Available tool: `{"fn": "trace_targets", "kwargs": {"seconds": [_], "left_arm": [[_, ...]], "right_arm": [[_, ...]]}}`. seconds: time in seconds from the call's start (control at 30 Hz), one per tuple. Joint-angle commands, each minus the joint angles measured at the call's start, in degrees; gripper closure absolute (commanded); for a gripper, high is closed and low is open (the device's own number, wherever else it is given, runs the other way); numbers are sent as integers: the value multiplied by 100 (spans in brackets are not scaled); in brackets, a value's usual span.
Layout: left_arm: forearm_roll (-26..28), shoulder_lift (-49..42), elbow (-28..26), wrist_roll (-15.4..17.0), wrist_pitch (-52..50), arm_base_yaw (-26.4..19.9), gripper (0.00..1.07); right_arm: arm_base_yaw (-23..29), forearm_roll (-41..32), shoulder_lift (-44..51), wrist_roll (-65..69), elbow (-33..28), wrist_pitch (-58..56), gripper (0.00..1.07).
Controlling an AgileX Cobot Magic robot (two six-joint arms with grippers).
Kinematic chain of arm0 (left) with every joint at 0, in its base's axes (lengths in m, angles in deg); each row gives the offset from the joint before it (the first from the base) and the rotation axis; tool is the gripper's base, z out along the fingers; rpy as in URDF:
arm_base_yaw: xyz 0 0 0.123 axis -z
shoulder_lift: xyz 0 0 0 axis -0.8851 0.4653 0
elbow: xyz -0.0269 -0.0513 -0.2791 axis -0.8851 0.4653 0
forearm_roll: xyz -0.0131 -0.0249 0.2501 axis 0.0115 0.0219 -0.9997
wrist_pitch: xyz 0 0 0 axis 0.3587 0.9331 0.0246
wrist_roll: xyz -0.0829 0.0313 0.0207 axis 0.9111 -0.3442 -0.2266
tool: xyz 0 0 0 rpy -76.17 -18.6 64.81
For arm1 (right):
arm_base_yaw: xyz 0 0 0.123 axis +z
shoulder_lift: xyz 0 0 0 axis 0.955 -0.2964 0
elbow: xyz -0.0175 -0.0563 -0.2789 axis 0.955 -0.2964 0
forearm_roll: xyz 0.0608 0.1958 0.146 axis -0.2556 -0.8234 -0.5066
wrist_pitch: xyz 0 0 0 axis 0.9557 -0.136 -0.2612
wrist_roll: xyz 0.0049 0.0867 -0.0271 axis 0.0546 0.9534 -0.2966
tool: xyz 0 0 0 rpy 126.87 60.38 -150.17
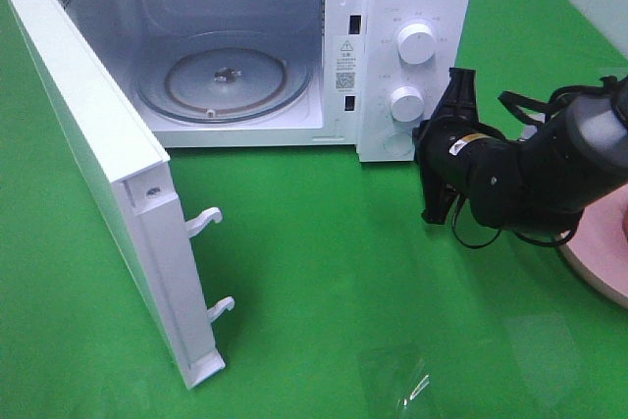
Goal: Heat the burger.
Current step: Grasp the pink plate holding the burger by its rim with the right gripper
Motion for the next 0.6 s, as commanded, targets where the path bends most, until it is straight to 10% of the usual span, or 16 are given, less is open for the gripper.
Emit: {"fn": "trace_targets", "kwargs": {"seconds": [0.03, 0.6], "left_arm": [[17, -109, 11, 29, -40, 34, 7], [17, -109, 11, 29, -40, 34, 7]], "right_arm": [[-97, 160, 223, 6, 17, 716, 107], [-97, 1232, 1513, -733, -1014, -642, 107]]}}
